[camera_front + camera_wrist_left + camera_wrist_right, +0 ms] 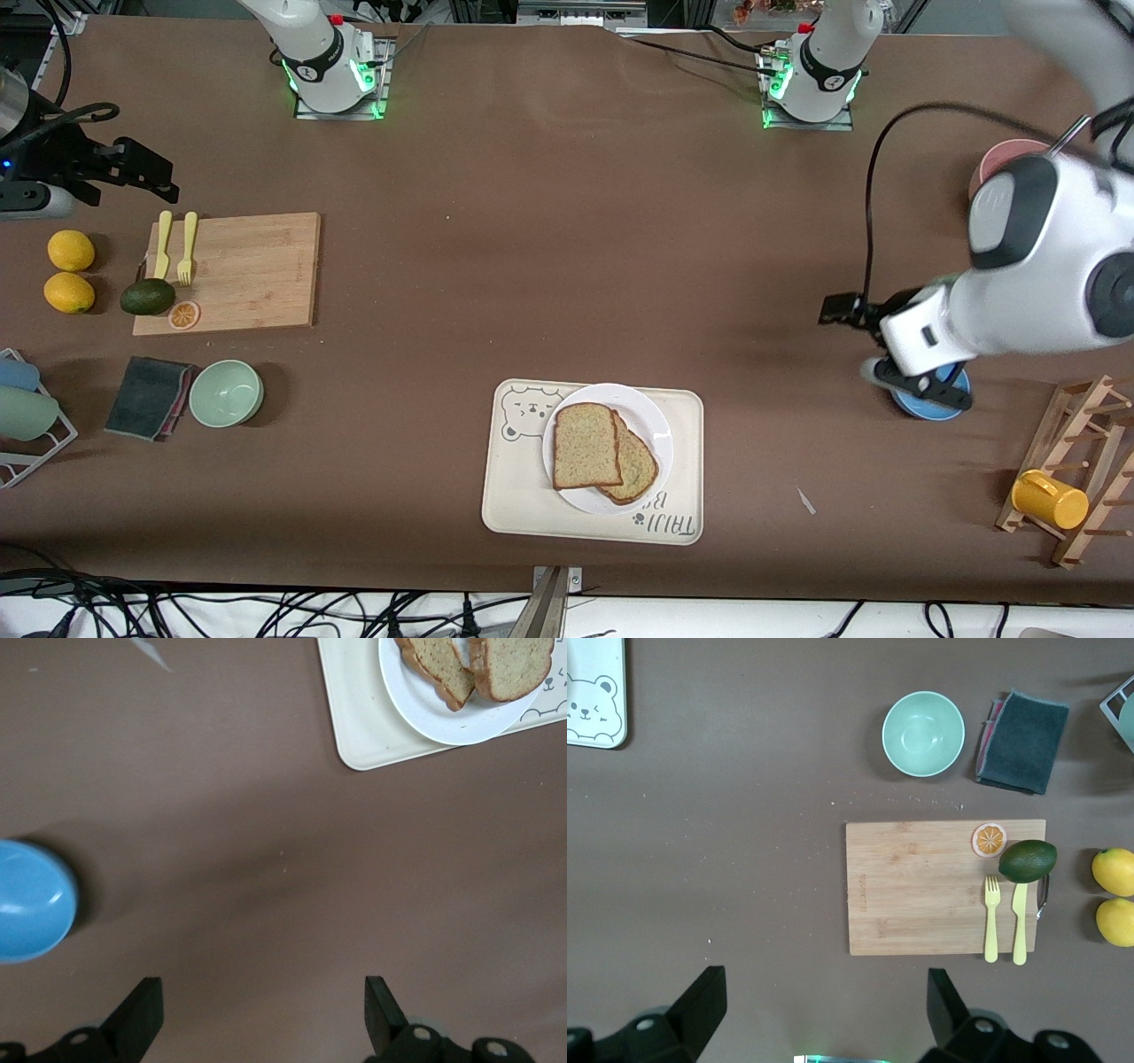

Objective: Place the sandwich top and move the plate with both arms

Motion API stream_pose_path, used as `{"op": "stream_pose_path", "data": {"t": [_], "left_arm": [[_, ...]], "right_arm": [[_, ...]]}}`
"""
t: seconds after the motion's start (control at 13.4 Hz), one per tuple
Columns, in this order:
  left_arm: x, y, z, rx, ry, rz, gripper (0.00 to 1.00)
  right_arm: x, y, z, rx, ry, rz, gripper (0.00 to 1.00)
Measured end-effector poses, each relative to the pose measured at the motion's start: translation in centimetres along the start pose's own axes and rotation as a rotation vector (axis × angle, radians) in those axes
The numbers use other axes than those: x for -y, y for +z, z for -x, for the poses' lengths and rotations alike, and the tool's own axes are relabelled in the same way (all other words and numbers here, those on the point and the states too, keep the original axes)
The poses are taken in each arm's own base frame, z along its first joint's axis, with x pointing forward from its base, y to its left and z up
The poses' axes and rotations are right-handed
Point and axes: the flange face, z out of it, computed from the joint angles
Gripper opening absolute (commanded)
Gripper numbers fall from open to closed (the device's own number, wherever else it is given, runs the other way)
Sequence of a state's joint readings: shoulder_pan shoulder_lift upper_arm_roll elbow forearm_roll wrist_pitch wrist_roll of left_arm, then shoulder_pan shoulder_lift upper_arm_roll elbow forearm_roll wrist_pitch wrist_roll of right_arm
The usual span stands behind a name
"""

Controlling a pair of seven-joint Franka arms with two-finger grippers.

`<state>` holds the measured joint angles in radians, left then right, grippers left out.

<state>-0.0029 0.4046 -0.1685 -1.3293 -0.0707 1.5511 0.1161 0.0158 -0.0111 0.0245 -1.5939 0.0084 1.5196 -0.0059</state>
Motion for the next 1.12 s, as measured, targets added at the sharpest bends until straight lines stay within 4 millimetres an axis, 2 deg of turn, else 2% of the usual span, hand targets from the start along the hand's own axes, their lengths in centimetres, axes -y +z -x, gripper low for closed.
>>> {"op": "stream_pose_path", "data": {"t": [0.15,0.45,0.59,0.74,1.12], "left_arm": [[-1.9,-4.2,3.6,-0.031,-0.016,-0.04,1.0],[-3.0,-8.4,10.2,-0.08,-0.04,-0.177,1.0],[-3.2,-8.9,12.4,-0.104,-0.109,-0.193,1.0],[-2.2,-8.7,13.5,-0.139,-0.164,-0.194,1.0],[-0.6,-7.9,14.0,-0.16,-0.211,-0.133,1.0]], "right_arm": [[0.0,0.0,0.0,0.0,0.0,0.0,1.0],[0.0,0.0,0.0,0.0,0.0,0.0,1.0],[0.0,0.0,0.0,0.0,0.0,0.0,1.0],[0.0,0.0,0.0,0.0,0.001,0.0,1.0],[0.0,0.0,0.0,0.0,0.001,0.0,1.0]]}}
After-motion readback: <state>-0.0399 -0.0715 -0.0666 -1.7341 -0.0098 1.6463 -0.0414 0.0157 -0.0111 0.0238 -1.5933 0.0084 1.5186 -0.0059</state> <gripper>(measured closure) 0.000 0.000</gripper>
